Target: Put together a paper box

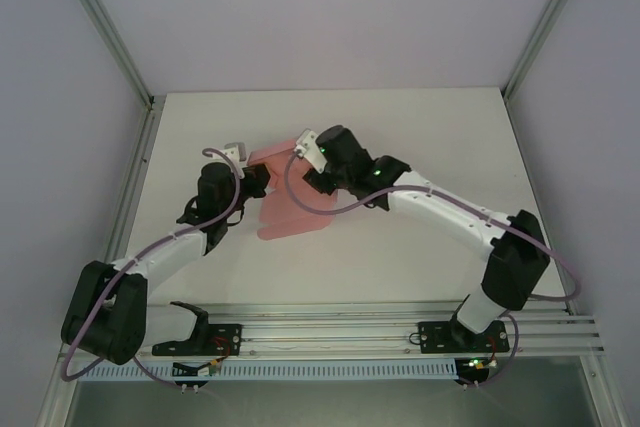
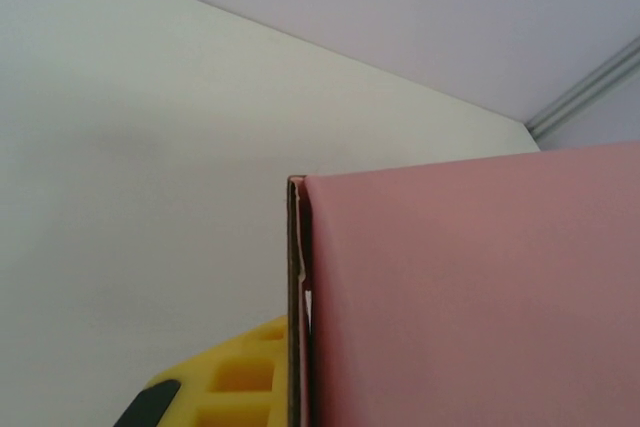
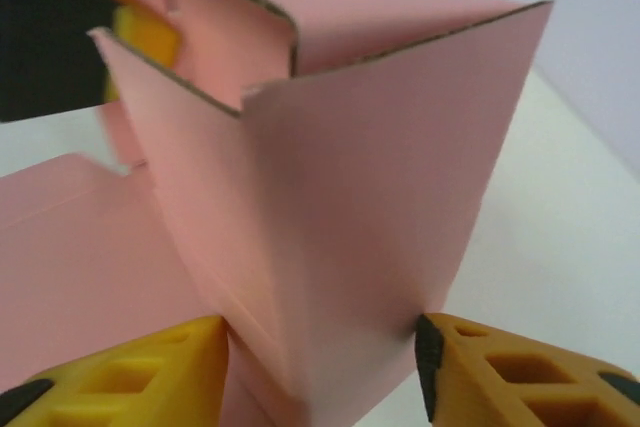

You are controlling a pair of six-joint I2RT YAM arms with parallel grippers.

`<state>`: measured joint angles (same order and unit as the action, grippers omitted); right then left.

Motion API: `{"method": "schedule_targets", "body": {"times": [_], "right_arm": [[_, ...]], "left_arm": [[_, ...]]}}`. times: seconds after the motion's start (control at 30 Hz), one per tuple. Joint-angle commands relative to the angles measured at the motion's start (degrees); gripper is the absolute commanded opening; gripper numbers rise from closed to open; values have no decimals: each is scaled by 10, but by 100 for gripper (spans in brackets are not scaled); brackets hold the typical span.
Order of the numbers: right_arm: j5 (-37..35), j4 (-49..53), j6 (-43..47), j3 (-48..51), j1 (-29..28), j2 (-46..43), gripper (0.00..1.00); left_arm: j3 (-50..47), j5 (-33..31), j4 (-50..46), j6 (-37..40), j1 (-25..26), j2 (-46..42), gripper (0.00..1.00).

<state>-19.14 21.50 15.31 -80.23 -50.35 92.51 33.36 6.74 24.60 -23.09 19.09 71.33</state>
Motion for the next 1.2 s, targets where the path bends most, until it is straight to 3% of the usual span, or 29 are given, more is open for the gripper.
{"method": "schedule_targets", "body": {"times": [0.0,0.1,0.2,0.33,0.43,0.57,0.77,0.93,1.1,1.17], "right_arm": [[-149,-121,-7,7,-13,40,41],[-199,-169,-13,13,-13,57,23],[-265,-227,-20,20,-14,74,16],[-376,-283,-10,17,-12,107,7],[-420,-268,-29,8,3,130,0],[-405,-116,-182,-18,38,137,0],[-455,-111,-215,-25,57,157,1],[-361,-55,-291,-24,65,139,5],[-176,-87,-261,33,65,68,30],[-123,-96,-260,61,64,27,34]], "left_arm": [[8,27,2,6,36,-36,0],[12,-13,-31,5,55,-51,0],[29,-77,-84,-8,87,-61,0],[62,-194,-180,-124,125,-72,0],[82,-213,-235,-188,143,-81,0],[134,-299,-339,-221,185,-82,0],[180,-310,-363,-250,217,-40,0],[215,-315,-370,-236,229,9,0],[223,-342,-373,-202,228,27,0],[226,-337,-368,-179,227,33,0]]}}
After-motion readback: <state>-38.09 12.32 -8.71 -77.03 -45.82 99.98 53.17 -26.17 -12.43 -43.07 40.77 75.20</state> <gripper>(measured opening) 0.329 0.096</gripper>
